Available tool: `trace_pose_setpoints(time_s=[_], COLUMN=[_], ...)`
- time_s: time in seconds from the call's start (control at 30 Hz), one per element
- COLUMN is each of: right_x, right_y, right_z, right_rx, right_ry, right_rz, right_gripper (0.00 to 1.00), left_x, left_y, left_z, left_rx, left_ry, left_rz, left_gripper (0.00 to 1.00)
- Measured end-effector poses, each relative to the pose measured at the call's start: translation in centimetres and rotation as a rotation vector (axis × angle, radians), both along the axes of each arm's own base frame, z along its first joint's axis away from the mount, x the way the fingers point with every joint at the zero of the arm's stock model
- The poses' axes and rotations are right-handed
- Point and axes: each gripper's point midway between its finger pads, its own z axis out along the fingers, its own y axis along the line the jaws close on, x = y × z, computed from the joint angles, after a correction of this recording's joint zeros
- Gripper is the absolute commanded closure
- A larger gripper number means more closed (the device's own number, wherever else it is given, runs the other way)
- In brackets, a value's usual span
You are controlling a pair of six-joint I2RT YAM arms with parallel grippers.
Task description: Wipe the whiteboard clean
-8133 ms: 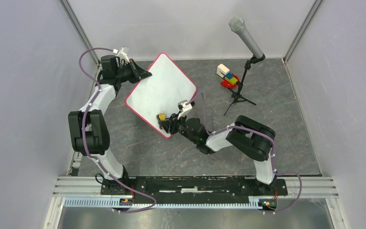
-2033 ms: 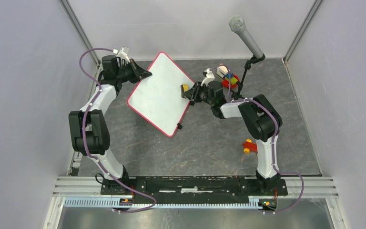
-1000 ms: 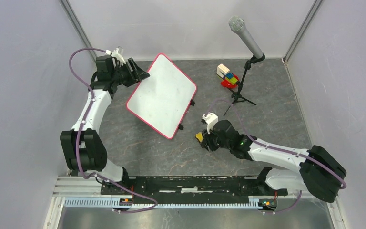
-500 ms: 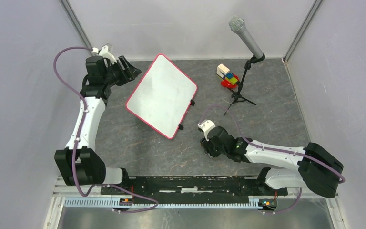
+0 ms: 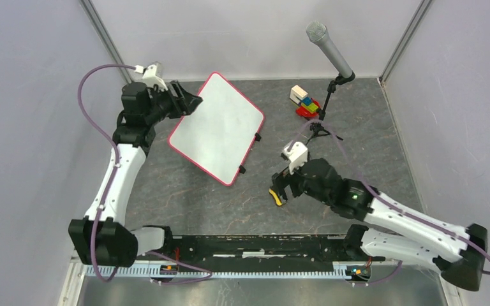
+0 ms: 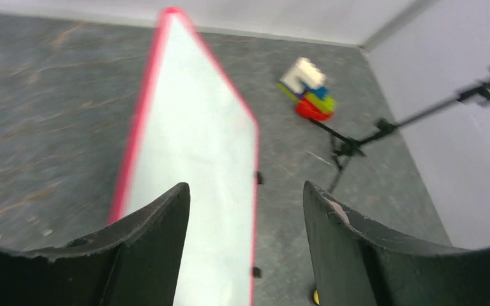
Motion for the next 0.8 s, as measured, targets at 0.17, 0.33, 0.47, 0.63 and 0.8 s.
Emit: trace_pose_setpoints(time_s=[0.17, 0.33, 0.47, 0.63, 0.8], right_x=[0.1, -1.3, -3.0, -4.7, -4.8], right_y=[-1.9, -5.5, -8.2, -11.5, -13.1], right_z=[9.3, 18.6, 25.7, 30.1, 30.9], right_rx=[0.155, 0.325, 0.487, 0.602, 0.604], right_ry=[-0.153, -0.296, -0.416, -0.538, -0.593], right_rz=[-0.042, -0.076, -0.071, -0.081, -0.111], right_gripper=[0.02, 0.02, 0.02, 0.02, 0.02], left_x=[-5.0, -10.8, -15.2, -23.4, -31.6], left_y=[-7.4, -11.2, -10.3, -7.0, -2.8], left_z=[5.0, 10.2, 15.4, 19.4, 22.6], left_rx=[-0.006, -0.06, -0.151, -0.267, -0.323], left_ry=[-0.189, -0.353, -0.479, -0.697, -0.932], left_rz=[-0.247, -0.441, -0.454, -0.405, -0.309], left_gripper=[0.23, 0.19, 0.01, 0.0, 0.0])
